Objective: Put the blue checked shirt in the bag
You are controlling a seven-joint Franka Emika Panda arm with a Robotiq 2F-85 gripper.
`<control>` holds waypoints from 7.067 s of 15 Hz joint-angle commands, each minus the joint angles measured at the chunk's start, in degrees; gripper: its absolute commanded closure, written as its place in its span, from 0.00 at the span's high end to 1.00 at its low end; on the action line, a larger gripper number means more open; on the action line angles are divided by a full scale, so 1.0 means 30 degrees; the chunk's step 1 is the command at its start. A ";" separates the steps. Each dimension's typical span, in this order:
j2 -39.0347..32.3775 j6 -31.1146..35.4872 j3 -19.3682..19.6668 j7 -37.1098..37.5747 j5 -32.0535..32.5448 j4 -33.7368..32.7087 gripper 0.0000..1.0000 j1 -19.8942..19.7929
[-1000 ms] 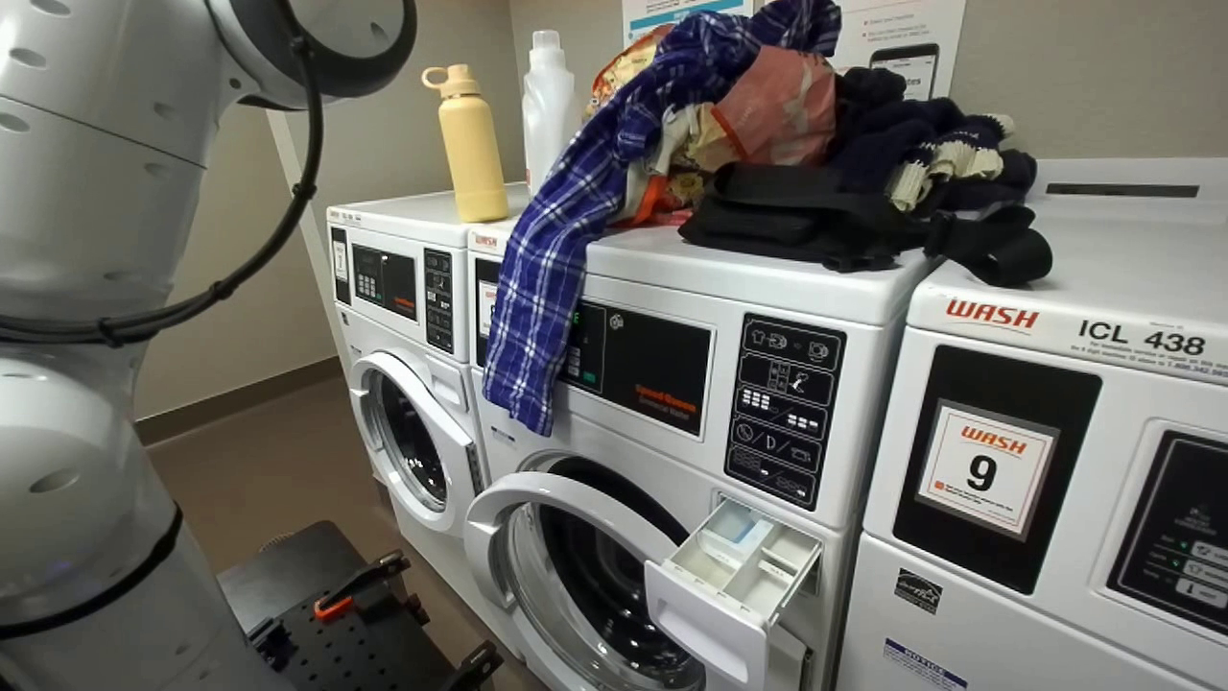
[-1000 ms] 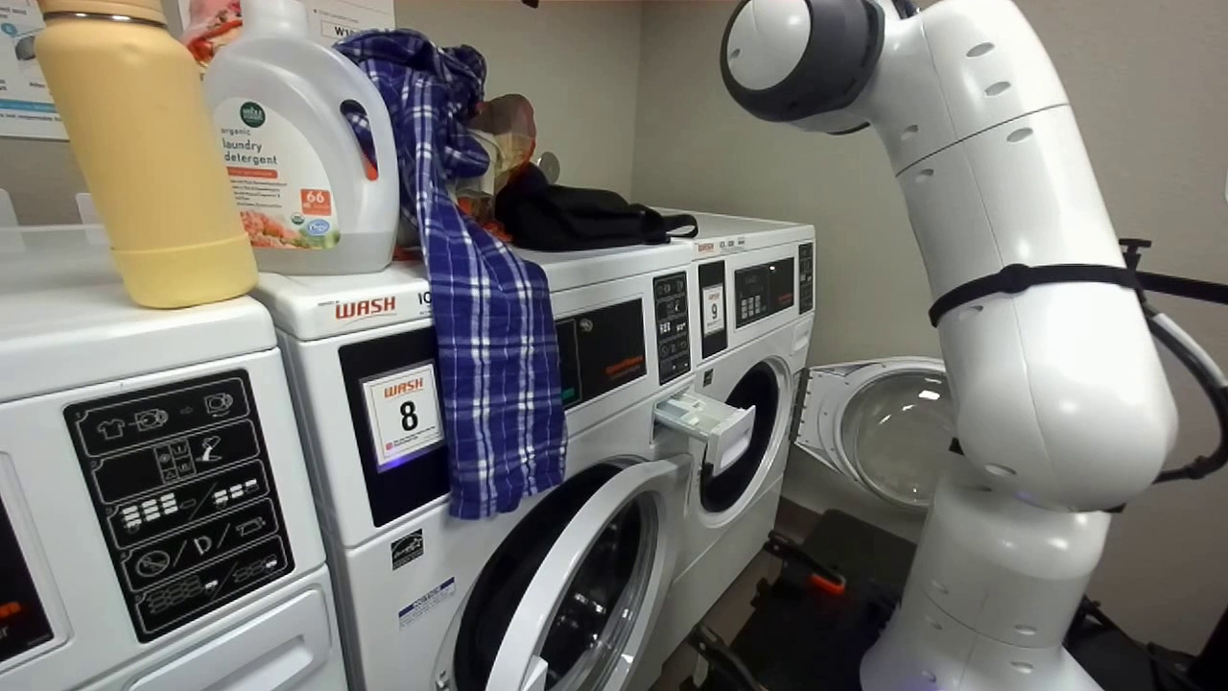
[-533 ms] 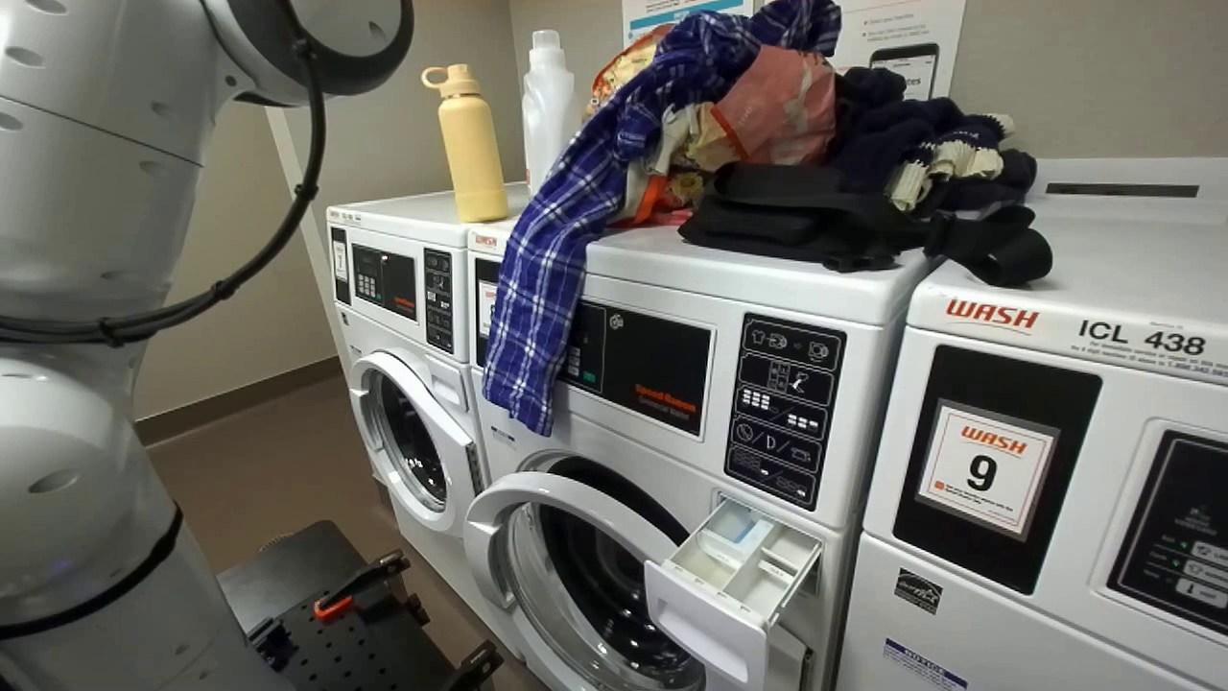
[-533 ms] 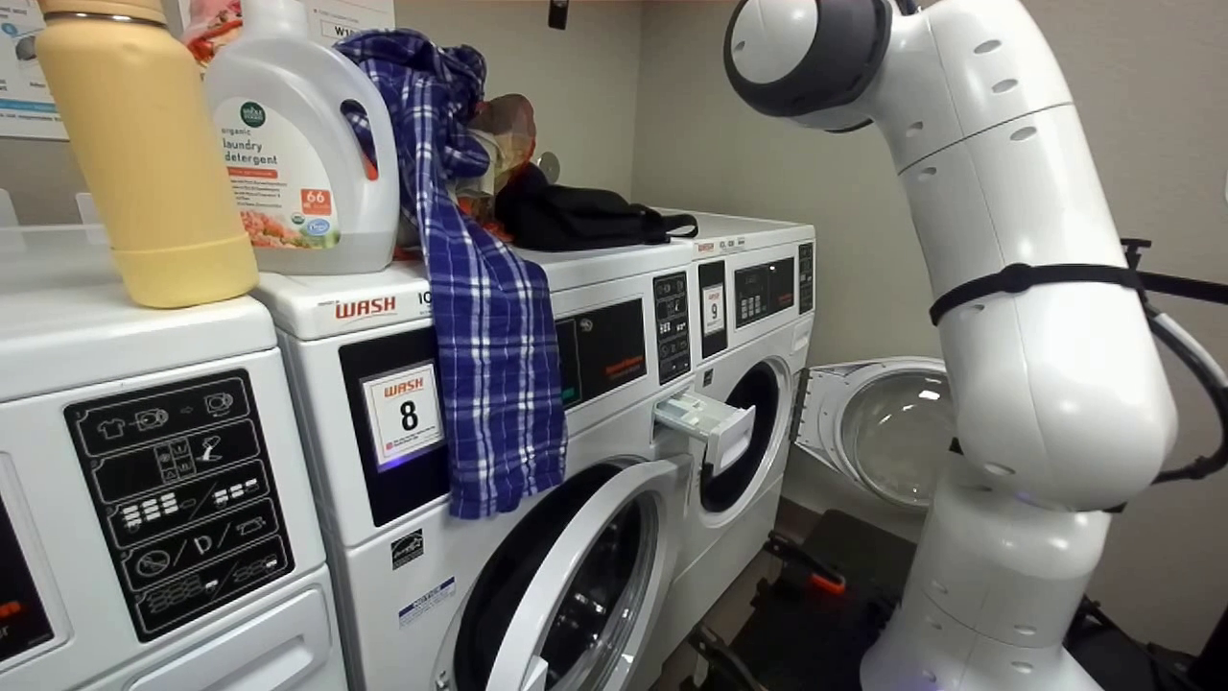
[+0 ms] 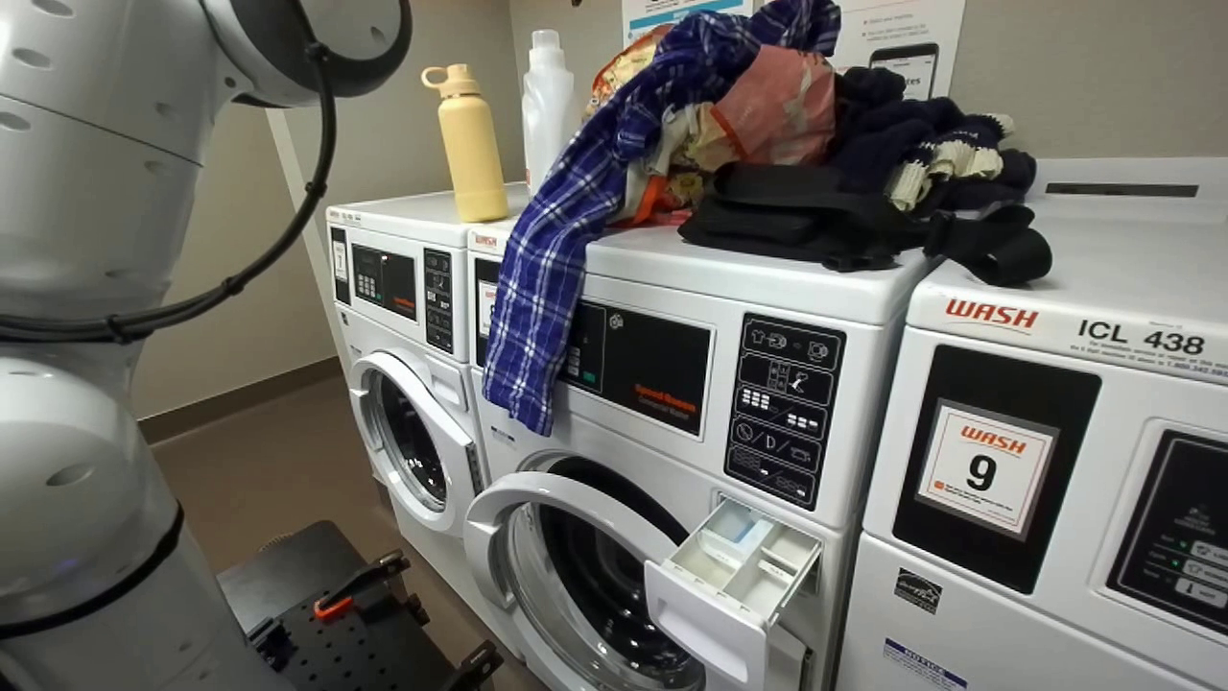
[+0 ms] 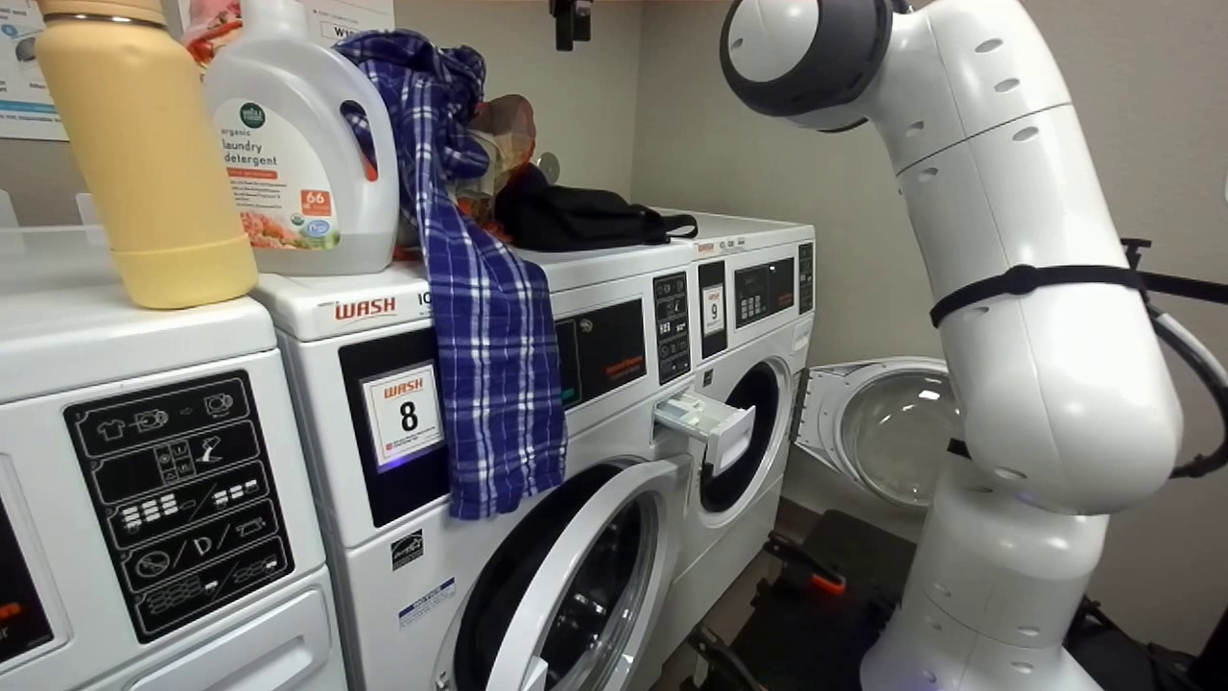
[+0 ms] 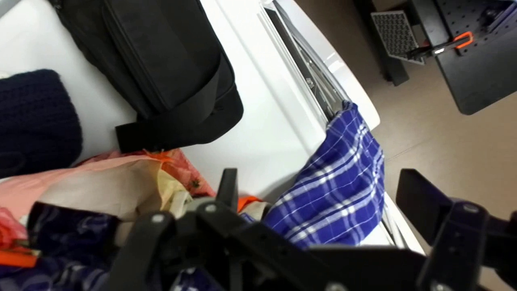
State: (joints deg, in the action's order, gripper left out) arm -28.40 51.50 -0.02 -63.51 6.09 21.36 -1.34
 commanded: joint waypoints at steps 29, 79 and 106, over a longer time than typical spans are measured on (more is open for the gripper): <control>-0.5745 -0.3305 -0.1904 0.5994 -0.3053 -0.0413 1.00 0.1375; 0.0601 1.3395 -0.2139 0.8248 -0.4230 -0.0421 0.01 0.0461; -0.5597 2.7457 0.3084 1.9613 0.2750 0.0030 0.01 0.2220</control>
State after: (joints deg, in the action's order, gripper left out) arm -43.63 131.63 7.41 -6.33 12.49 20.95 5.09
